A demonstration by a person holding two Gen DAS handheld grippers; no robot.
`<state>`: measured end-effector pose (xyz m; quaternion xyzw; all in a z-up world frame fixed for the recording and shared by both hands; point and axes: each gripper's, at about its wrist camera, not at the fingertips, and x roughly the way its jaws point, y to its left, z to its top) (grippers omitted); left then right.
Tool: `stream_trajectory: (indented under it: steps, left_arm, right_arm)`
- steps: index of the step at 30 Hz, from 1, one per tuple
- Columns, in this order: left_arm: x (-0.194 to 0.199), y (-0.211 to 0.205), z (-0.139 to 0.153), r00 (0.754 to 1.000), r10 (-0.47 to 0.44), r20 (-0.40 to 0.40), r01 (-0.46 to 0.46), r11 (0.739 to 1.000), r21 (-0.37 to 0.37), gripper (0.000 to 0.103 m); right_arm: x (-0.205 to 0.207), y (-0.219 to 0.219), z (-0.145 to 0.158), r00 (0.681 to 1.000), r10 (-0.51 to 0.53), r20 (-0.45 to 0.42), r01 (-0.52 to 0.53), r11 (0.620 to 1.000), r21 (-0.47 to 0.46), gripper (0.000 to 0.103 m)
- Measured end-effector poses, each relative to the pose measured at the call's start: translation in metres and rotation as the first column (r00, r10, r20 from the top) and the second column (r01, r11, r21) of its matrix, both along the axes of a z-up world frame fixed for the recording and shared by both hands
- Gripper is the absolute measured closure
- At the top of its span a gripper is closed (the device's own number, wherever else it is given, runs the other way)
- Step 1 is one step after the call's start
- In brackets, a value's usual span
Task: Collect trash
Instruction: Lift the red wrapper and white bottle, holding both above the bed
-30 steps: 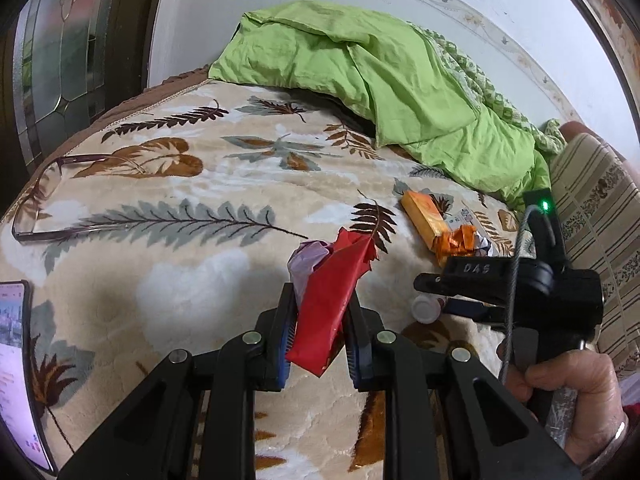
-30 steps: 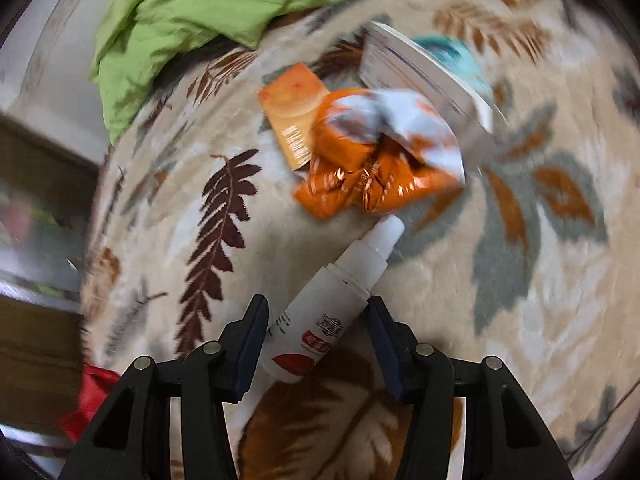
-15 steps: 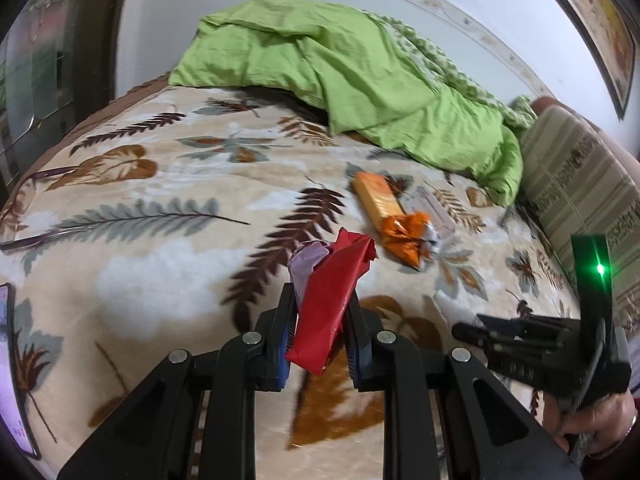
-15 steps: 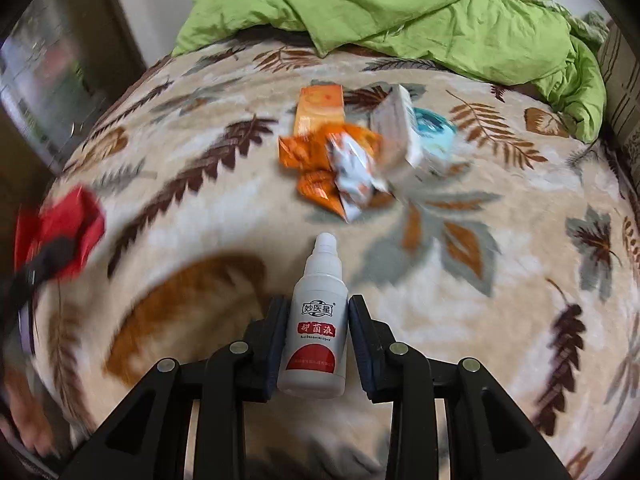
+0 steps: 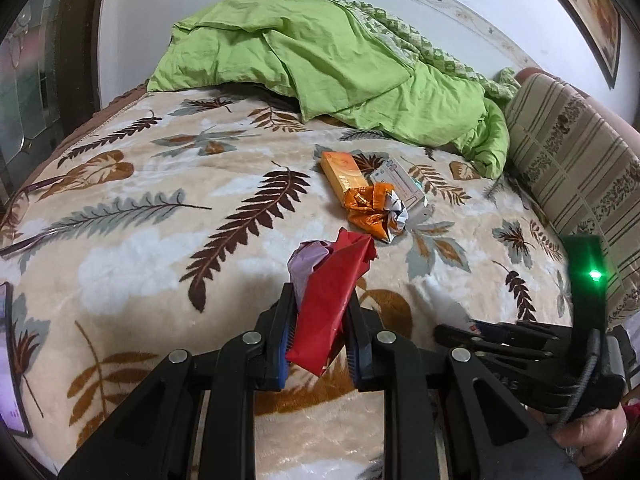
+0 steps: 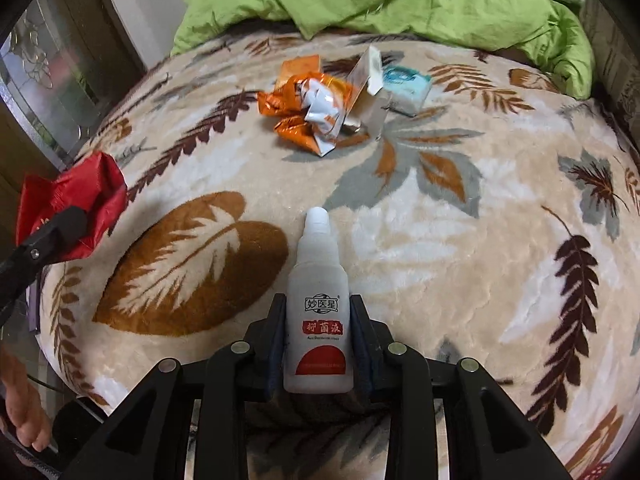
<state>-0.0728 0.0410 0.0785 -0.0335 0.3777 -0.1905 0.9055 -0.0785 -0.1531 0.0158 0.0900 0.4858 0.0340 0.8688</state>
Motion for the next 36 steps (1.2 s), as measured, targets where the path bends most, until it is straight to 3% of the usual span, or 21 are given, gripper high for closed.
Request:
stream_trajectory:
  steps: [11, 21, 36]
  left_arm:
    - [-0.034, -0.019, 0.009, 0.999, 0.001, 0.048, -0.002, 1.0, 0.013, 0.082]
    - [-0.069, -0.034, 0.01, 0.997, -0.045, 0.057, 0.041, 0.997, 0.065, 0.082]
    - [-0.083, -0.045, 0.011, 0.996, -0.077, 0.047, 0.073, 0.993, 0.094, 0.082]
  right_arm:
    - [-0.067, -0.005, 0.041, 0.975, -0.059, 0.214, 0.082, 0.992, -0.096, 0.071]
    - [-0.101, -0.009, 0.046, 0.97, -0.078, 0.232, 0.109, 0.986, -0.124, 0.071]
    - [-0.119, -0.006, 0.052, 0.966, -0.074, 0.248, 0.111, 0.984, -0.141, 0.071]
